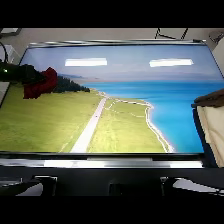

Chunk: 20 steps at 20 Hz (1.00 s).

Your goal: Fold the clothes and pants, and hang the long-sleeved shirts on hangers.

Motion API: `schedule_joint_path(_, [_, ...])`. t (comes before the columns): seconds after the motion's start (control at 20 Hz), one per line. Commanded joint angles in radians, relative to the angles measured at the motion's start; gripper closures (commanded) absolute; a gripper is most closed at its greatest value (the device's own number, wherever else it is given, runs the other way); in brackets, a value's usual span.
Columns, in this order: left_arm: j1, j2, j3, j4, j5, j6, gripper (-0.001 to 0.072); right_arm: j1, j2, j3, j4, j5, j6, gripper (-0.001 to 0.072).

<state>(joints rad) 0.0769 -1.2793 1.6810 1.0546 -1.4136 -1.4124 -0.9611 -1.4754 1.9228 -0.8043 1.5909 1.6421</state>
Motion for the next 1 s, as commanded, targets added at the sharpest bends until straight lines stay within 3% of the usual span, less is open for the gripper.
schedule_joint_path(0.0, [-0.007, -0.001, 0.0, 0.0, 0.001, 0.004, 0.0681, -0.145, 0.021, 0.006, -0.033, 0.111, 0.049, 0.0678])
schedule_joint_path(0.25, [-0.047, -0.001, 0.0, 0.0, 0.0, 0.026, 0.0681, -0.199, 0.028, 0.005, -0.214, 0.095, 0.128, 0.0677])
schedule_joint_path(0.45, [-0.062, -0.001, 0.0, 0.0, 0.0, 0.026, 0.0681, -0.202, 0.04, -0.042, -0.551, 0.17, 0.123, 0.0677])
schedule_joint_path(0.95, [-0.062, -0.001, 0.0, 0.0, 0.0, 0.025, 0.0681, -0.202, 0.171, -0.691, -0.759, -0.042, 0.09, 0.0676])
